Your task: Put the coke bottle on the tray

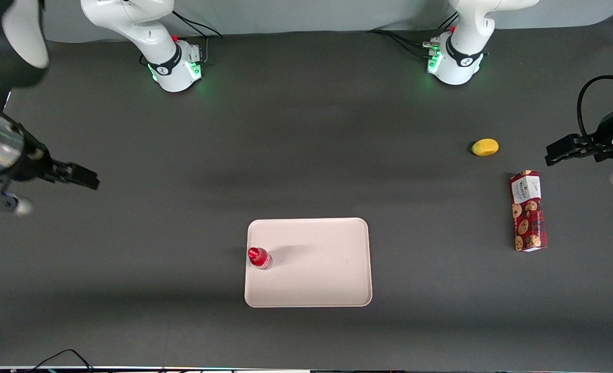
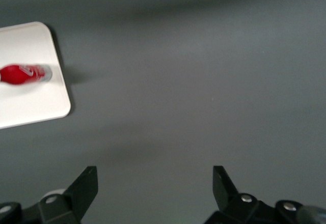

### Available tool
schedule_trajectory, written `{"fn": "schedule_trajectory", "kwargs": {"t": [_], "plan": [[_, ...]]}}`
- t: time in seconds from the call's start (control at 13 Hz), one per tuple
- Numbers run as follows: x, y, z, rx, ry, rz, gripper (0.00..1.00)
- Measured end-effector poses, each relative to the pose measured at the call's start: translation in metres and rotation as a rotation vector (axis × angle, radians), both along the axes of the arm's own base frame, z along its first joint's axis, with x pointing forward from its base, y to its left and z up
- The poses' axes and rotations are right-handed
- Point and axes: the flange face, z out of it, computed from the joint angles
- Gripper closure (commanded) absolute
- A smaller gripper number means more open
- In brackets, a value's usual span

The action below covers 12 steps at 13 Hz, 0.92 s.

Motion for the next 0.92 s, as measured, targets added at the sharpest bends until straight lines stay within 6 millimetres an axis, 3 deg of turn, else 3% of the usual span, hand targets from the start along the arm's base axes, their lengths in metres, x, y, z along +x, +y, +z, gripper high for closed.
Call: {"fn": "schedule_trajectory", "kwargs": {"t": [0.15, 0.38, 0.62, 0.92], "plan": [[-0.042, -0.017, 0.013, 0.021, -0.026, 0.016, 0.0], [-0.084, -0.035, 0.008, 0.046, -0.071, 0.013, 0.0], [-0.094, -0.055, 0.008, 0.054, -0.092, 0.002, 0.0], [-0.09, -0.057, 0.011, 0.052, -0.111, -0.001, 0.0]]}}
